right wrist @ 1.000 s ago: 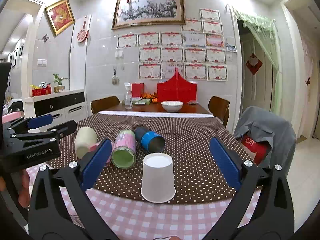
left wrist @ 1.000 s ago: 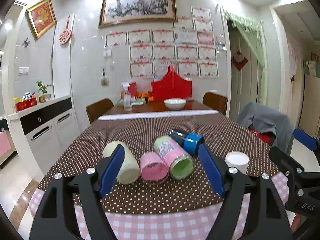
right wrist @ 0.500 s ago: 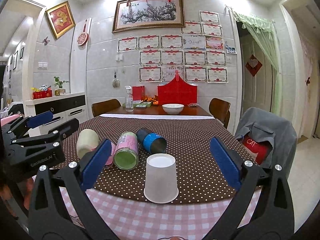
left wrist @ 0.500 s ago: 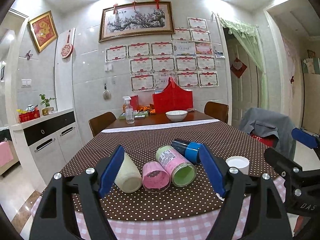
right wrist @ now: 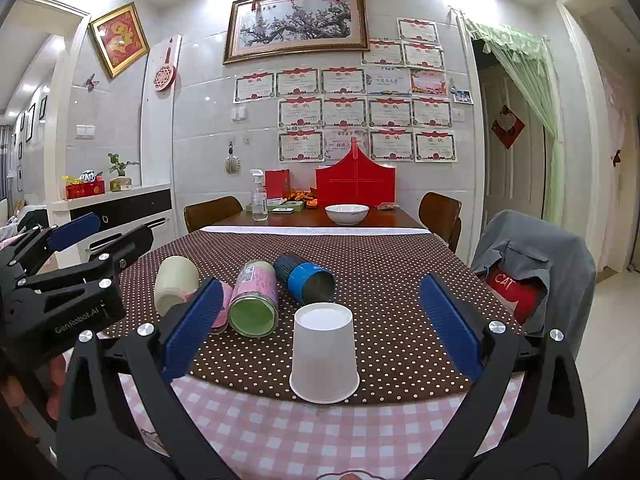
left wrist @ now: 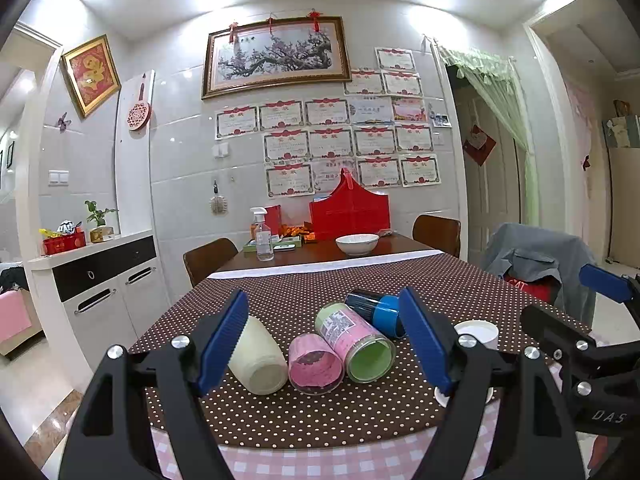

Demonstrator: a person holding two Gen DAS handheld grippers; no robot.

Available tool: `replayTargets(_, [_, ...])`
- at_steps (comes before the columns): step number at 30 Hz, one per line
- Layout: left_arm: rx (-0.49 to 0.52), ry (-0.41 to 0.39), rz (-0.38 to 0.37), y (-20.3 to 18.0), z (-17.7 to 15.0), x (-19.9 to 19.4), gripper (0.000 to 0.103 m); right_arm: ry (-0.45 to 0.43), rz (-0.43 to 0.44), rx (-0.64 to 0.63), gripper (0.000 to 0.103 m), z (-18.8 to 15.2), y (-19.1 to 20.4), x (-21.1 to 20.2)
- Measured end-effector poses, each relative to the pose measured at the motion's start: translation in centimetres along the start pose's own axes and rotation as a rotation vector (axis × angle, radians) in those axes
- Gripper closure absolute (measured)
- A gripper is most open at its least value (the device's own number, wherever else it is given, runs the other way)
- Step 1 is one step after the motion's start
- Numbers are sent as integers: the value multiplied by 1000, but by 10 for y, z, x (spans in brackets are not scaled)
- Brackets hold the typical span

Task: Flip cup upside down

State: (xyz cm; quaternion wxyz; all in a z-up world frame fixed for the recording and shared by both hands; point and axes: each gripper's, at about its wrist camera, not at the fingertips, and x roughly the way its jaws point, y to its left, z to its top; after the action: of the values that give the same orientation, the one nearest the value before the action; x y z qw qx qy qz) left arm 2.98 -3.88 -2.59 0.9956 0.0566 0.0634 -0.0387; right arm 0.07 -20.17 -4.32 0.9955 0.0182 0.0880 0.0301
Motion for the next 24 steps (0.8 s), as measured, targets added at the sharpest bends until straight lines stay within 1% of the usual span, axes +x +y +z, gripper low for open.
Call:
replayTargets(5, [-24,-4,9,4,0,-1,27,0,0,1,6,0,0,0])
replayTargets(11, [-37,5,0,4,-2,0,27,9,3,6,6,-3,0,2])
replayTargets(16, [-32,-17,22,3,-2,-1,27,11,4,8,6,-4,0,2])
replayTargets(20, [-44,-12,12,3,-2,0,27,12,4,7,6,-4,-1,2])
replayTargets(24, [-36,-14,21,2,-2,-1,27,12,4,7,6,-4,0,1])
